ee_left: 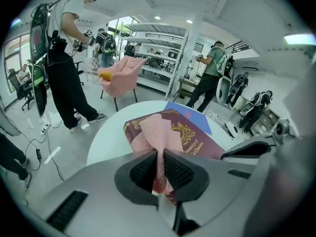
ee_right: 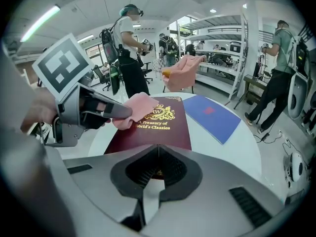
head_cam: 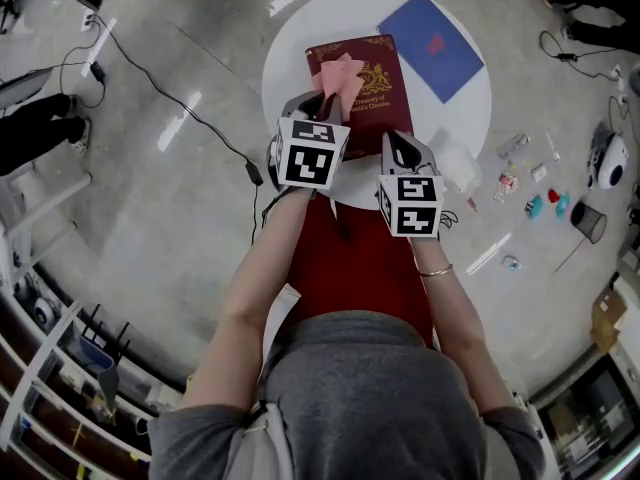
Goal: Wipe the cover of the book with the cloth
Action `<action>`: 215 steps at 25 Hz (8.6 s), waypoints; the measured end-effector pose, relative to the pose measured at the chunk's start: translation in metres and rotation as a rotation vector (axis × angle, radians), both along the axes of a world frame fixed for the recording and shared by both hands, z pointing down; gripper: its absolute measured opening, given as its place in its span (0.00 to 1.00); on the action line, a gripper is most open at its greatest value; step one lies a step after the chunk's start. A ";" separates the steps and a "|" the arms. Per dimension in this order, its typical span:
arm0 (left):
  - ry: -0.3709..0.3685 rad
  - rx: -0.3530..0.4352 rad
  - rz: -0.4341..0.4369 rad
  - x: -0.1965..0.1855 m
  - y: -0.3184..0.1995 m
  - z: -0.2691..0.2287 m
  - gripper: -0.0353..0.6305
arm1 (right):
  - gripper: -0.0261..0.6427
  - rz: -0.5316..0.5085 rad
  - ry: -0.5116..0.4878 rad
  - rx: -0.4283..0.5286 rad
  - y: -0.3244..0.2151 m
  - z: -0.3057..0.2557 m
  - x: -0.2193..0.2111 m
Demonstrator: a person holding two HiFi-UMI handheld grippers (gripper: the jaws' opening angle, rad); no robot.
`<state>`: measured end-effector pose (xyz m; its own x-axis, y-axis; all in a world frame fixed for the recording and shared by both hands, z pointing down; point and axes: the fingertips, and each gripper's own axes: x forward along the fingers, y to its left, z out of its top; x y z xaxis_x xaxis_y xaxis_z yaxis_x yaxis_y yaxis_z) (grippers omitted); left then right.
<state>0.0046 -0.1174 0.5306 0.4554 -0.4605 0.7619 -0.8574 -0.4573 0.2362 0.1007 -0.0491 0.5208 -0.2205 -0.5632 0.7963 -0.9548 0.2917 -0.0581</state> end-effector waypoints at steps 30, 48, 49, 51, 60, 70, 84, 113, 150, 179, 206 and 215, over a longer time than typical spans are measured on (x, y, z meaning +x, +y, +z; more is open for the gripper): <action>0.063 0.035 0.011 0.018 0.052 -0.042 0.11 | 0.08 0.147 0.040 0.111 0.039 -0.033 0.056; 0.080 -0.031 0.157 0.130 0.079 -0.009 0.11 | 0.08 0.119 0.012 0.096 0.057 -0.030 0.082; 0.079 -0.035 0.153 0.128 0.081 -0.007 0.11 | 0.08 0.113 0.014 0.096 0.057 -0.029 0.080; 0.081 -0.031 0.143 0.121 0.082 -0.007 0.11 | 0.08 0.103 0.015 0.095 0.055 -0.028 0.076; 0.059 -0.060 0.041 0.056 0.088 -0.006 0.11 | 0.08 0.028 0.031 0.079 0.039 -0.019 0.047; 0.052 -0.071 -0.098 -0.018 0.086 0.001 0.11 | 0.08 -0.048 0.065 0.056 0.023 -0.006 0.012; -0.001 -0.006 -0.183 -0.093 0.033 -0.002 0.11 | 0.08 -0.016 0.085 0.043 0.015 -0.007 -0.007; -0.083 0.064 0.012 -0.033 -0.044 0.006 0.11 | 0.08 0.023 0.069 -0.015 -0.008 0.006 0.009; -0.027 -0.005 -0.017 0.014 0.124 -0.004 0.11 | 0.08 -0.050 0.041 0.023 0.027 0.006 0.007; 0.039 0.151 0.018 0.013 0.133 -0.089 0.11 | 0.08 -0.017 -0.052 0.198 0.044 -0.078 0.009; 0.110 0.457 0.013 -0.051 0.160 -0.193 0.11 | 0.08 0.015 -0.185 0.497 0.119 -0.205 -0.017; 0.127 0.516 0.004 -0.058 0.178 -0.216 0.11 | 0.08 0.025 -0.218 0.558 0.136 -0.229 -0.025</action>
<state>-0.0534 0.0602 0.3149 0.5321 -0.7589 0.3754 -0.8346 -0.5448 0.0817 0.0759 0.0869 0.2917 -0.3269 -0.8903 0.3170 -0.9450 0.3120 -0.0981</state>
